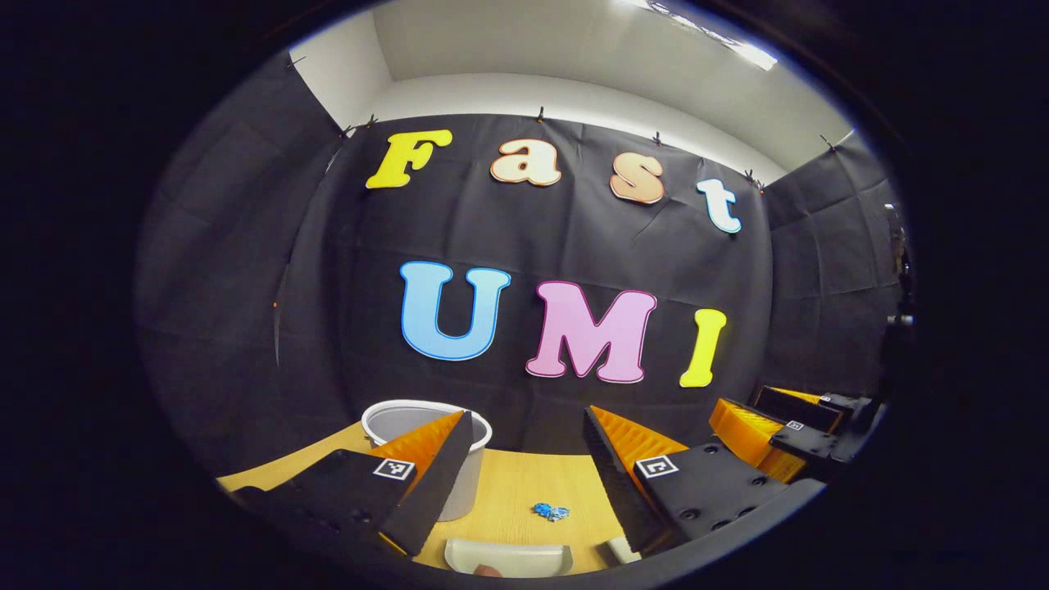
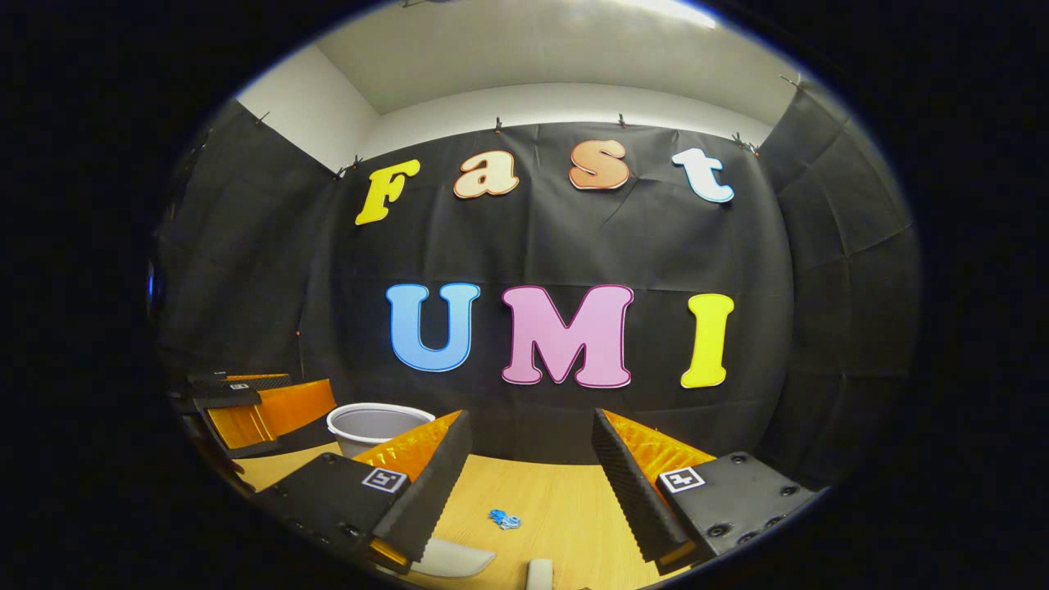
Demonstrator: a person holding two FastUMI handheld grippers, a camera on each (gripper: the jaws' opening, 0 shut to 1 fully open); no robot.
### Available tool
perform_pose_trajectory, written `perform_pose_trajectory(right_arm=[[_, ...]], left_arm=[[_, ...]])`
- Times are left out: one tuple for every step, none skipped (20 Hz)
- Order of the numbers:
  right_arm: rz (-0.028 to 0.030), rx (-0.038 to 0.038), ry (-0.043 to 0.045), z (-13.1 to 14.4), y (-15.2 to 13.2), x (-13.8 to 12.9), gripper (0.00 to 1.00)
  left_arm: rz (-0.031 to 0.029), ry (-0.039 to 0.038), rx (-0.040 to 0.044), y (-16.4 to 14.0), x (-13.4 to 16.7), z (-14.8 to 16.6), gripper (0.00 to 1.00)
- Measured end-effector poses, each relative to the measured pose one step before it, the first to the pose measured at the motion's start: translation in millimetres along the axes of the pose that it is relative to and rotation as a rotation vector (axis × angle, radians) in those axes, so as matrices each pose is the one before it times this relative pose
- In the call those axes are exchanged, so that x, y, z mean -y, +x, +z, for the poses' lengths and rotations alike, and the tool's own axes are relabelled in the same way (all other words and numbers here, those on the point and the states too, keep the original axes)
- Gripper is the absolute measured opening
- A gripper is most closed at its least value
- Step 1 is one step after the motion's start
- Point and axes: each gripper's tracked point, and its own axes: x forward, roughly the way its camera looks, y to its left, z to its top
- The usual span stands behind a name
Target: Pick up the small broom and dustpan from the desktop, sweep the trash into the dustpan with the broom, and then empty the trash into the garbage bin.
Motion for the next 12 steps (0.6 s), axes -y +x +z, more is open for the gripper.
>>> perform_pose_trajectory(right_arm=[[-0.00516,-0.00256,-0.00653,-0.69,0.52,1.03,0.95],[-0.00531,-0.00087,-0.00107,-0.90,0.73,1.15,0.95],[-0.00859,-0.00413,-0.00028,-1.28,0.99,1.04,0.95],[-0.00654,-0.00462,-0.00033,-2.29,0.07,1.30,0.95],[-0.00640,-0.00726,-0.00180,-3.61,-0.28,0.93,0.95],[-0.00397,-0.00815,-0.00106,-3.21,-0.67,1.07,0.95],[-0.00345,-0.00875,0.00055,-4.49,-1.44,1.11,0.95],[-0.00221,-0.00981,0.00123,-4.05,-2.26,0.92,0.95],[-0.00251,-0.01052,-0.00022,-4.56,-2.02,1.28,0.95],[-0.00417,-0.01138,-0.00260,-5.03,-2.76,1.40,0.95],[-0.00411,-0.00983,-0.00233,-5.24,-2.61,1.30,0.95],[-0.00426,-0.00918,-0.00198,-3.94,-2.67,1.64,0.95]], left_arm=[[-0.00576,0.00290,-0.02712,2.63,-0.87,-6.73,0.80],[-0.00221,-0.00446,-0.04075,3.93,-1.62,-11.21,0.80],[-0.00305,-0.00981,-0.04014,3.82,-1.08,-10.36,0.80],[0.00440,-0.00960,-0.04735,3.75,-1.37,-11.95,0.81],[-0.00609,-0.00552,-0.05969,4.33,-0.49,-14.63,0.81],[0.00065,0.00054,-0.06681,4.33,0.02,-17.84,0.81],[0.01659,0.00448,-0.06548,4.10,-4.97,-17.68,0.81],[0.01646,0.00133,-0.05863,3.84,-4.51,-17.95,0.80],[0.00971,0.00115,-0.05909,3.40,-3.24,-15.46,0.81],[0.00700,0.00464,-0.06269,4.50,-1.21,-18.51,0.81],[-0.00378,0.01347,-0.08255,4.61,0.54,-21.11,0.81],[-0.01012,0.02293,-0.10752,2.61,4.19,-23.20,0.81]])
